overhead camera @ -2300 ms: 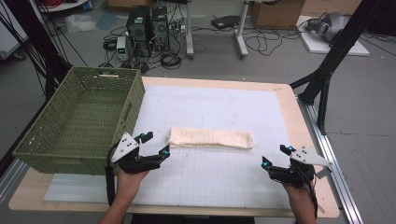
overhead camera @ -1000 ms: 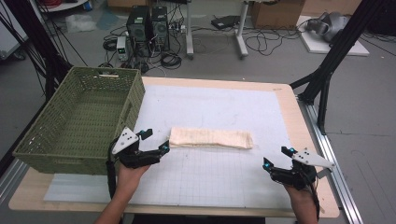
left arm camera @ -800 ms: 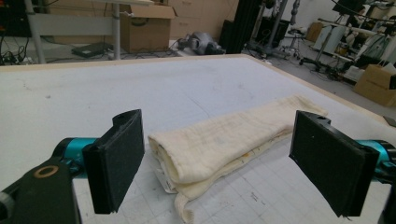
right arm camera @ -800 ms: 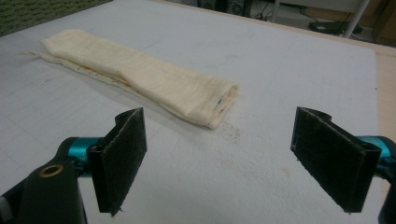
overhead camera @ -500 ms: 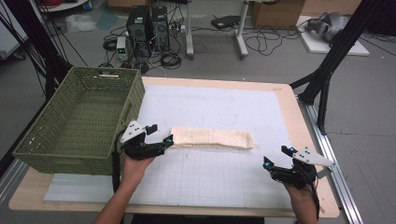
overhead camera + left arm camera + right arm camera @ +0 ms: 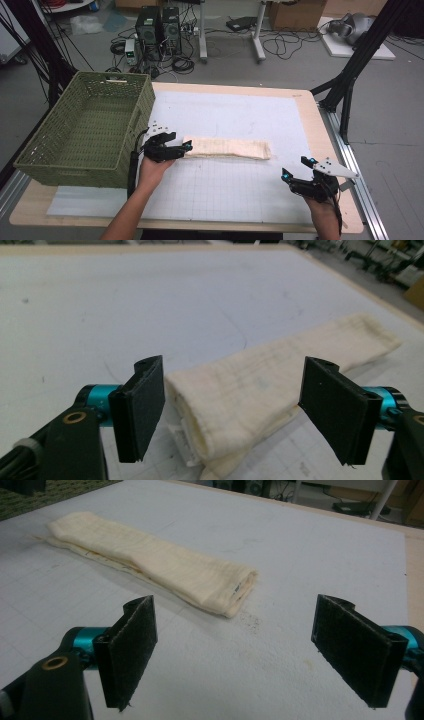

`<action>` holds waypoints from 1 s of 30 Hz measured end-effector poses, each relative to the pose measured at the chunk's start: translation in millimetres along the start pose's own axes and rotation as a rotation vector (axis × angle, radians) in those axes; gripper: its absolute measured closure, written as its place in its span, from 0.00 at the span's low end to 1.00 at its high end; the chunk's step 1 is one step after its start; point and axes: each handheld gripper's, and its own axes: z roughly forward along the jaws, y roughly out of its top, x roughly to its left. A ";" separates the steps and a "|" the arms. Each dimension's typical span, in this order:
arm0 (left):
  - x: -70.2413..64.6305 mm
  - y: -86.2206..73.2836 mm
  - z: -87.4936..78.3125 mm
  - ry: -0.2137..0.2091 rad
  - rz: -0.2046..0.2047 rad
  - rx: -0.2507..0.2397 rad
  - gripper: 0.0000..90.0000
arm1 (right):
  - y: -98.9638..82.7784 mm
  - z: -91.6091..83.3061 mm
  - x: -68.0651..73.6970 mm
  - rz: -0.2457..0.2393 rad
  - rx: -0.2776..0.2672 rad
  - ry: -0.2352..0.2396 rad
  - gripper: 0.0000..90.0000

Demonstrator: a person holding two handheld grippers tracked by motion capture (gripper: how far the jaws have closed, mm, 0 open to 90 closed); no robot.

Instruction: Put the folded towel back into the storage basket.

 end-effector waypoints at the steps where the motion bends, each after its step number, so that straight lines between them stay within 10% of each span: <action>1: 1.1 -1.3 2.9 0.008 0.000 0.017 0.31 | 0.0 0.5 0.1 0.000 -0.001 0.001 0.19; 12: 5.5 -10.2 24.1 0.082 -0.010 0.145 0.42 | 0.5 1.6 0.0 0.001 0.002 0.007 0.19; 30: -5.9 -15.4 32.8 0.135 0.105 0.231 0.54 | -0.1 -1.5 -4.1 0.011 -0.003 -0.003 0.19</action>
